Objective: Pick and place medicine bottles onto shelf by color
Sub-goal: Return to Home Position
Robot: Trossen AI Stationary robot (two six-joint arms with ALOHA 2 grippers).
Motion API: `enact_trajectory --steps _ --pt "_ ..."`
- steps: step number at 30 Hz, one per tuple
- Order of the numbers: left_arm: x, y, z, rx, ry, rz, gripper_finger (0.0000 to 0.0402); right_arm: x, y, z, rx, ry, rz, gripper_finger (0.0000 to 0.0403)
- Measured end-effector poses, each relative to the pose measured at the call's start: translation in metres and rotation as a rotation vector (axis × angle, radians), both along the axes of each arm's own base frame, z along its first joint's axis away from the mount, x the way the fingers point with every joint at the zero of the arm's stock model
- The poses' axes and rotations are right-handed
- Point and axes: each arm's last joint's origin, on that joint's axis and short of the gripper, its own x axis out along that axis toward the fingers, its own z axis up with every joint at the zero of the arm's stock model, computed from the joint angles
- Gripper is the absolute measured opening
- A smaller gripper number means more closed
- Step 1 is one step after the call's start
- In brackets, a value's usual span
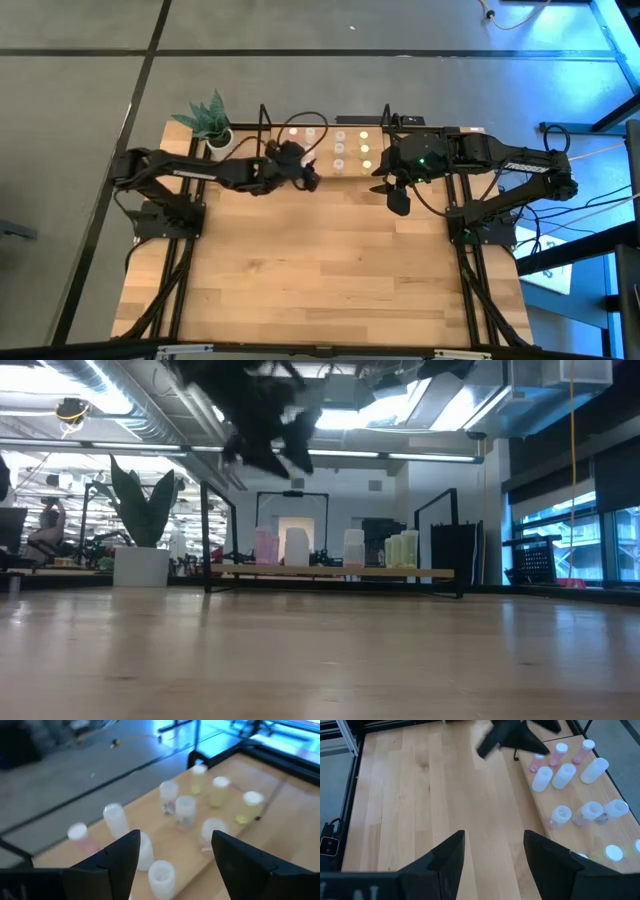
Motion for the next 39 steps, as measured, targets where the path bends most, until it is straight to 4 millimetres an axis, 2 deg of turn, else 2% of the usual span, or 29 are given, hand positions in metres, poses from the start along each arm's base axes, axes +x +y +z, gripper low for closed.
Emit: enact_trajectory --steps 7,14,21,27,31,34,39 --pt "-0.034 -0.026 0.044 0.073 0.059 -0.243 0.0240 0.000 0.000 0.000 0.000 -0.004 0.000 0.0204" --pt "-0.067 -0.046 0.060 -0.068 0.102 -0.623 0.0240 0.000 0.000 0.001 0.000 -0.008 0.000 0.0204" --pt "-0.089 -0.060 0.067 -0.159 0.100 -0.656 0.0240 0.002 0.000 0.003 -0.057 -0.034 0.051 0.0204" --pt "-0.092 -0.071 0.069 -0.193 0.065 -0.665 0.0239 0.007 0.000 0.008 -0.078 -0.106 0.064 0.0204" --pt "-0.092 -0.073 0.069 -0.205 0.056 -0.647 0.0222 0.010 0.000 0.011 -0.064 -0.142 0.049 0.0200" --pt "-0.100 -0.073 0.070 -0.195 0.089 -0.634 0.0193 0.010 -0.001 0.011 -0.087 -0.139 0.037 0.0169" --pt "-0.130 -0.068 0.076 -0.181 0.143 -0.577 0.0126 -0.004 -0.001 0.017 -0.141 -0.143 0.075 0.0060"
